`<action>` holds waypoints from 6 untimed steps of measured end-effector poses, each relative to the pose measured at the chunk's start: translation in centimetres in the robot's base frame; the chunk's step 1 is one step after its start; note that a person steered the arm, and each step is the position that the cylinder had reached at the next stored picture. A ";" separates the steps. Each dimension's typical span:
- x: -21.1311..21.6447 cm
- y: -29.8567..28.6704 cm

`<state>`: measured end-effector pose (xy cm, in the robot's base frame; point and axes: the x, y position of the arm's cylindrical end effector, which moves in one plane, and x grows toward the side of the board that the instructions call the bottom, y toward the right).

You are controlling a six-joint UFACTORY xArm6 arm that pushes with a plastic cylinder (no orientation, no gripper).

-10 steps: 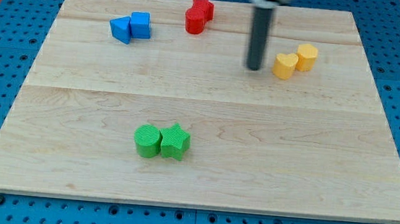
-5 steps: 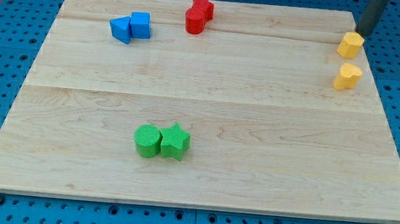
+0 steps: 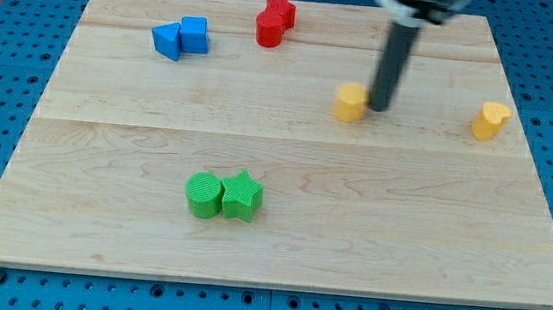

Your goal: Move the hexagon to the bottom left of the triangle

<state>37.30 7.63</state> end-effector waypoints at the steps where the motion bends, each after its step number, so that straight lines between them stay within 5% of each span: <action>1: 0.2 -10.7; 2: 0.8 -21.9; 3: 0.9 -26.9; 6: -3.5 6.8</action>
